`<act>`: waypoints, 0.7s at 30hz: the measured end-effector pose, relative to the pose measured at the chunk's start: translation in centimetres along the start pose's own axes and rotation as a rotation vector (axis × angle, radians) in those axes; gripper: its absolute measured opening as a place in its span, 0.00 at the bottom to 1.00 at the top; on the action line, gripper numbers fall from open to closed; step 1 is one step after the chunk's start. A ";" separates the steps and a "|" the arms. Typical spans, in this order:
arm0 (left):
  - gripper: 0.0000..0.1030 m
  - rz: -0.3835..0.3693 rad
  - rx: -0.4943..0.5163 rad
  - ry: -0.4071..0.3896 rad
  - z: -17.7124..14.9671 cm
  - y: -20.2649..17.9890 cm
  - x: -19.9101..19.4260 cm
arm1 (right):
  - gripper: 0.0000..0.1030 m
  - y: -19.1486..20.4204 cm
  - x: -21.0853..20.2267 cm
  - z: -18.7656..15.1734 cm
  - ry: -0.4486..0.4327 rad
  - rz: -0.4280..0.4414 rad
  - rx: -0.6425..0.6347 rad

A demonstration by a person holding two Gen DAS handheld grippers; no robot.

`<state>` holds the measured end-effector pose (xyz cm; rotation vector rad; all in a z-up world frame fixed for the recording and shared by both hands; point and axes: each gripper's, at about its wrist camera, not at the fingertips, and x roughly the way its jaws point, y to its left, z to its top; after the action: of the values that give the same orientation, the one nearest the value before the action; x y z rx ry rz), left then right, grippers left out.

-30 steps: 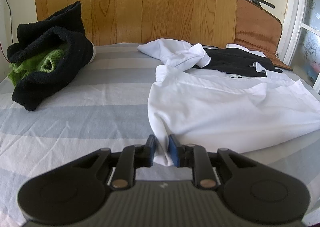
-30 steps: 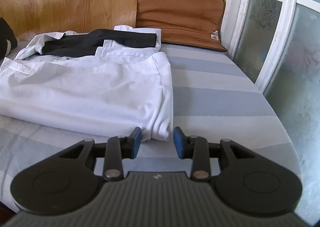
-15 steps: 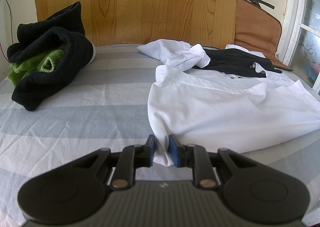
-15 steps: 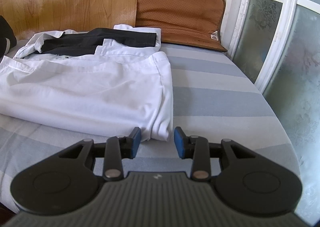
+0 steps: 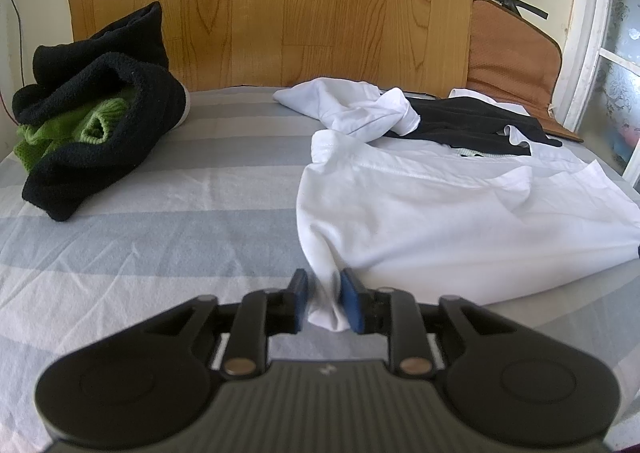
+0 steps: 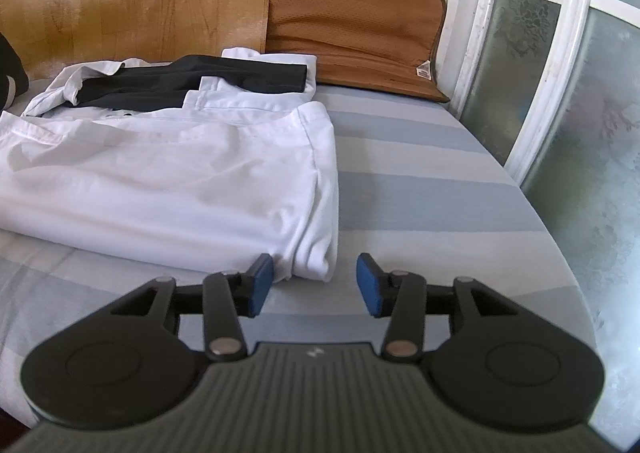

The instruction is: Fold small clothes

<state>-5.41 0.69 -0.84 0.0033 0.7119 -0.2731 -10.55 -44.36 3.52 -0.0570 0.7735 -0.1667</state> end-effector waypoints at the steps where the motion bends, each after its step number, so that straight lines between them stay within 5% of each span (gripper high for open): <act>1: 0.35 0.008 -0.003 0.001 0.1 0.1 -0.1 | 0.48 0.0 0.0 0.0 -0.001 0.001 0.000; 12: 0.35 -0.070 -0.050 -0.120 3.1 1.8 -3.6 | 0.48 0.1 -1.9 2.0 -0.080 0.015 -0.006; 21: 0.36 -0.117 0.023 -0.076 3.4 -1.4 -0.2 | 0.48 0.8 -0.4 2.9 -0.052 0.022 -0.039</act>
<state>-3.72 -0.94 2.04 -0.0270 0.6347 -0.3917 -8.70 -43.52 5.79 -0.0894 0.7252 -0.1287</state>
